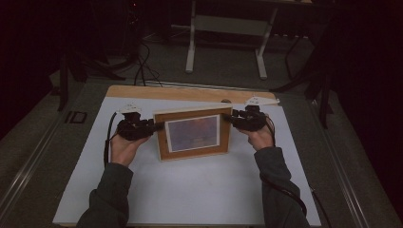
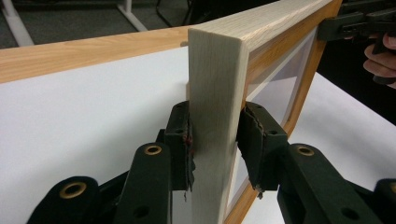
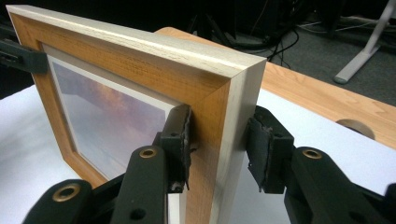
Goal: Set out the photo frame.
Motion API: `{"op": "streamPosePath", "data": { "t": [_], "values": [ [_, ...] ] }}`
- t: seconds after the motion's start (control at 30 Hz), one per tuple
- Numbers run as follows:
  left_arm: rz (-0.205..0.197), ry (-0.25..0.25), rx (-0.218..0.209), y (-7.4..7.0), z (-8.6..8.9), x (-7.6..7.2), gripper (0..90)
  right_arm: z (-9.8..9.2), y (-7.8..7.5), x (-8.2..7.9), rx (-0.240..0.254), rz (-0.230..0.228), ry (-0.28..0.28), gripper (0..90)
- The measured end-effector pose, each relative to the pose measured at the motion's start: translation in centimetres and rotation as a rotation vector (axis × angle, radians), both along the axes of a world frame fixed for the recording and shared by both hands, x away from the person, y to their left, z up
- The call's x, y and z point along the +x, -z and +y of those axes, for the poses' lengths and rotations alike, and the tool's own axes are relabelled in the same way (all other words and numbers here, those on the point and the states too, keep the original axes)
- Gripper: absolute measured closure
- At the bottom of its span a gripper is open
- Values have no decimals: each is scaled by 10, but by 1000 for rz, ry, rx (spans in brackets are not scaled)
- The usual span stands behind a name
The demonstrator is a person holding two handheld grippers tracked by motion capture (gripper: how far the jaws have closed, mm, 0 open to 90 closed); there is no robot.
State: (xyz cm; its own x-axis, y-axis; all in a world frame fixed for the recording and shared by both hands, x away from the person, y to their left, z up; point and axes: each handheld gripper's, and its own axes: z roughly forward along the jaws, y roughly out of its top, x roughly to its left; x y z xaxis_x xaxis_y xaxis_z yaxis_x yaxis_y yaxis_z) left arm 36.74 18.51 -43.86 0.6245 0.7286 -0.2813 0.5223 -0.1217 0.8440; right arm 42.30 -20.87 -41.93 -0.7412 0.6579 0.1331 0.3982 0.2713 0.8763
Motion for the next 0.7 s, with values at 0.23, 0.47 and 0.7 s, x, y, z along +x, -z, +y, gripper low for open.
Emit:
{"op": "streamPosePath", "data": {
  "t": [0.23, 0.47, 0.7],
  "values": [
    [-9, 6, 1, 0, -6, 9, 663, -7, -1, -3, 9, -22, 30, 619],
    [-18, 20, 6, 0, -9, 22, 659, -11, 0, -4, 20, -36, 69, 620],
    [-32, 29, -2, 1, -10, 31, 655, -13, 0, -5, 25, -39, 83, 622]
  ]
}}
